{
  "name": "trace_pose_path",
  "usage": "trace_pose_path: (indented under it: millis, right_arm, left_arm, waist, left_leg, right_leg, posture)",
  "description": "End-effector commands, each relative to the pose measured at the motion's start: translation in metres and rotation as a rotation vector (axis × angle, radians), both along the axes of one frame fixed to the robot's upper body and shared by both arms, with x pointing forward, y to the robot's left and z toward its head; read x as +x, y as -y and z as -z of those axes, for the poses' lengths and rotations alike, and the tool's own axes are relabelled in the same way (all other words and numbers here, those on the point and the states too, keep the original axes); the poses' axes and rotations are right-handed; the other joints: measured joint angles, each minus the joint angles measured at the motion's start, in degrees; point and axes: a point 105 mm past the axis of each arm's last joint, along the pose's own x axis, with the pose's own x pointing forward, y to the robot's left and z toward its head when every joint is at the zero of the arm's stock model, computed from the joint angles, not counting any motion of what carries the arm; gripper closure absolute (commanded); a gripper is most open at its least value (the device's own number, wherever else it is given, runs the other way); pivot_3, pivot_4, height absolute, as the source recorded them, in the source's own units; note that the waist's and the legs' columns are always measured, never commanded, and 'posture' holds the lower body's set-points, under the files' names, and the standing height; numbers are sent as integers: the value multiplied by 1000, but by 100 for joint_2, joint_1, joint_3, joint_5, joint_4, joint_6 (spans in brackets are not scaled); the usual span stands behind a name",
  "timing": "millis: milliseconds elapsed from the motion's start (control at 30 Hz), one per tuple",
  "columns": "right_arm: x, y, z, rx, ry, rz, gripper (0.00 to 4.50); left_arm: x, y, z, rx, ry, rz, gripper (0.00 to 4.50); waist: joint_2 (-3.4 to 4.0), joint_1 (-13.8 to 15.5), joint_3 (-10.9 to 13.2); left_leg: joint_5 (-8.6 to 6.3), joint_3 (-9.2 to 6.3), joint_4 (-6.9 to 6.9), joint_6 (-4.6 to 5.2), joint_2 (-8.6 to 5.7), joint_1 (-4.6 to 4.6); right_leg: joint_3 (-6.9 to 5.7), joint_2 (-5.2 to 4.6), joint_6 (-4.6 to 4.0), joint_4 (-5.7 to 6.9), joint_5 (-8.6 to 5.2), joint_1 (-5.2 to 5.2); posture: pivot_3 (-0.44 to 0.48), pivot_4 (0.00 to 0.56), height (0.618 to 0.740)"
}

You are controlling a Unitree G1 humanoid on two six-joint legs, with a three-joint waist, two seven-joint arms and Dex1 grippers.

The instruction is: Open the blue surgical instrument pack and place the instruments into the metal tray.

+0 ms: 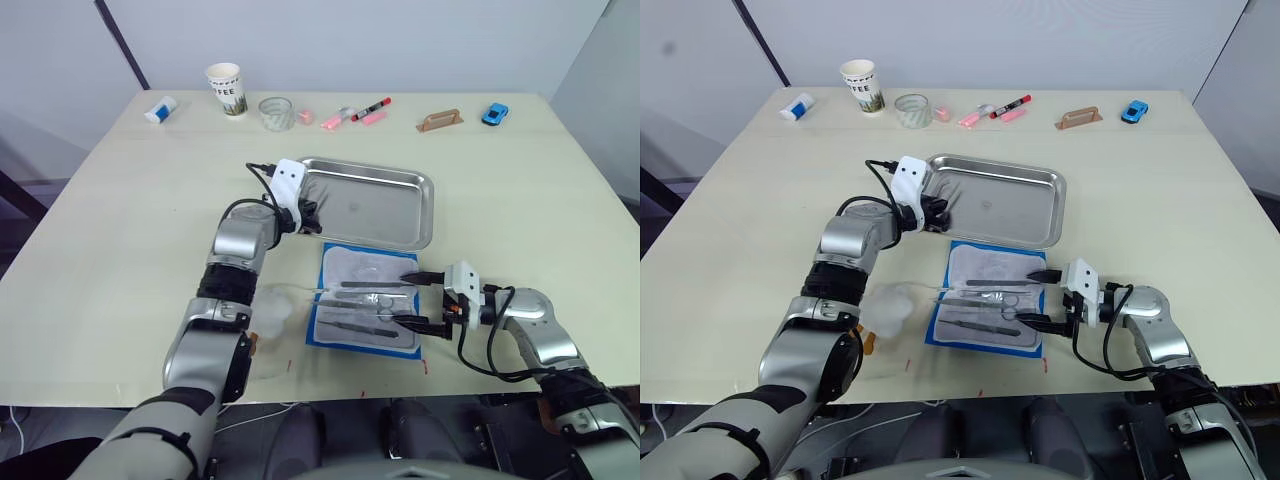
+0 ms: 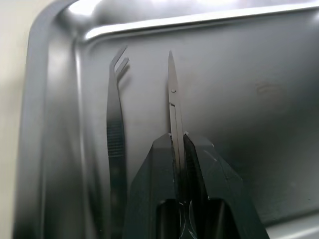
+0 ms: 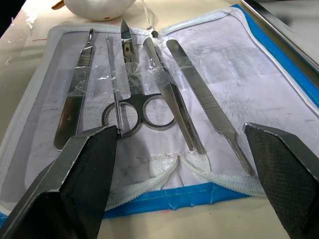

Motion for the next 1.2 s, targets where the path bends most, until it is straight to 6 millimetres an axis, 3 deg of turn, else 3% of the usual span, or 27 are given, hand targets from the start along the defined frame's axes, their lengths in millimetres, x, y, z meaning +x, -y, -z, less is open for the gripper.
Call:
trace_pose_path:
  millis: [33,333,367,433,467,667,867,1067,1200]
  right_arm:
    - [-17,-1,42,-84,-161,0,90]
    - [-18,-2,43,-82,-160,2,90]
    - [-18,-2,43,-82,-160,2,90]
    - [-17,-3,43,-81,-160,2,90]
    - [-17,-3,43,-81,-160,2,90]
    - [-17,-5,43,-77,-160,0,90]
    - [-17,-5,43,-76,-160,3,90]
    - [-16,-5,44,-73,-162,5,90]
    - [-16,-5,43,-73,-161,2,90]
  left_arm:
    - [8,0,-21,-9,73,-6,4462]
    - [11,-5,-20,7,73,-25,4462]
    - [12,-6,-20,14,75,-31,3836]
    - [12,-7,-20,23,78,-40,3043]
    - [12,-7,-20,24,79,-42,2868]
    - [11,-7,-21,26,83,-42,2868]
    - [6,1,-39,-3,143,27,2868]
    - [-14,14,-67,-117,248,285,2868]
    - [-39,20,-66,-131,235,539,2868]
  waist:
    - [0,0,0]
    - [0,0,0]
    - [0,0,0]
    - [0,0,0]
    - [0,0,0]
    - [0,-3,0]
    - [-1,-6,1]
    - [-1,-17,1]
    - [-1,-31,1]
  left_leg:
    - [0,0,0,0,0,0]
    - [0,1,-1,-1,0,0]
    - [0,1,-1,-1,0,0]
    - [0,1,-1,-1,0,0]
    - [0,1,-1,-1,0,0]
    - [0,2,-3,-1,0,1]
    - [0,2,-4,-1,0,1]
    - [2,5,-12,-4,1,6]
    - [6,13,-17,-12,1,8]
  right_leg:
    - [0,0,0,0,0,0]
    - [-1,0,0,0,0,0]
    - [-1,0,0,0,0,0]
    - [0,0,0,0,0,0]
    - [0,0,0,0,0,0]
    - [0,1,0,0,0,0]
    - [1,1,0,0,0,0]
    - [6,1,0,0,0,0]
    - [4,0,0,-1,0,0]
  posture:
    - [0,150,725]
    - [0,150,725]
    - [0,150,725]
    - [0,150,725]
    - [0,150,725]
    - [0,150,725]
    - [0,150,725]
    - [0,150,725]
    - [0,150,725]
